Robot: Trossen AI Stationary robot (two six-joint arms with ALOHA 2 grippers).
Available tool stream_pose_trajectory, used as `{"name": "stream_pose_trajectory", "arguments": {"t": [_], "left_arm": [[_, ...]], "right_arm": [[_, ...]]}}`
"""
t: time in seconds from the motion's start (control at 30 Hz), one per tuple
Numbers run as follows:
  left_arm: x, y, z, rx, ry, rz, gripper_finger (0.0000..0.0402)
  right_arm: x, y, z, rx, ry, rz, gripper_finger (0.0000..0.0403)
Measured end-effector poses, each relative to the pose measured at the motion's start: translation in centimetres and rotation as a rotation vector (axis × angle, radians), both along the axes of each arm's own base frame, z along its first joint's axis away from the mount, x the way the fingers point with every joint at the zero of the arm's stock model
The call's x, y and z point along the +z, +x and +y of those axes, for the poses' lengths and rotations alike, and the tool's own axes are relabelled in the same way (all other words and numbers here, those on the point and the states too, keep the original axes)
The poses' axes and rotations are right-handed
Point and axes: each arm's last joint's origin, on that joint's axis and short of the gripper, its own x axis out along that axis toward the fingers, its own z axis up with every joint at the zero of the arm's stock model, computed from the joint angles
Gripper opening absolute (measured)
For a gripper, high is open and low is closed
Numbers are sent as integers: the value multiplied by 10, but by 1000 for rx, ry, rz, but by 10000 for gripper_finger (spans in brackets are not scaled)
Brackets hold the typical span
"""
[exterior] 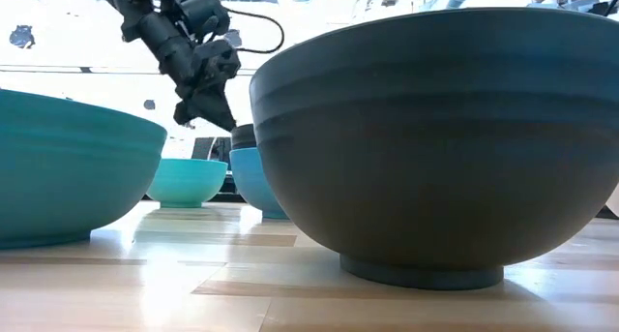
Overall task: Nest bowls inside each other
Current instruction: Stack the light blue bowl on top of the black bowl, then stack the light blue bowl on top of the stacked black bowl
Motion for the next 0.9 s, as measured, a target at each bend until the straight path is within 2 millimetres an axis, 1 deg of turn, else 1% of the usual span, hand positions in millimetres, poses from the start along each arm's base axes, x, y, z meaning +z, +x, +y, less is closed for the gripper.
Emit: {"name": "stream_pose_trajectory", "arguments": {"t": [0.1,0.2,0.27,0.43,0.6,0.7,0.9], "left_arm": [[5,-9,4,4,28,133,24],[0,-22,6,17,-2,260,46],[-2,-26,8,35,-28,286,62],[2,-20,12,57,-28,199,91],[-3,-16,9,54,-30,228,91],[-11,-11,10,49,-33,264,87],[-38,3,13,28,-66,361,85]], "right_arm": [[0,0,1,3,0,0,108],[0,0,1,5,2,0,108],[0,0,1,6,0,0,108],[0,0,1,9,-5,0,108],[0,0,1,10,-5,0,108],[0,0,1,10,-5,0,108],[0,0,1,10,-4,1,108]]}}
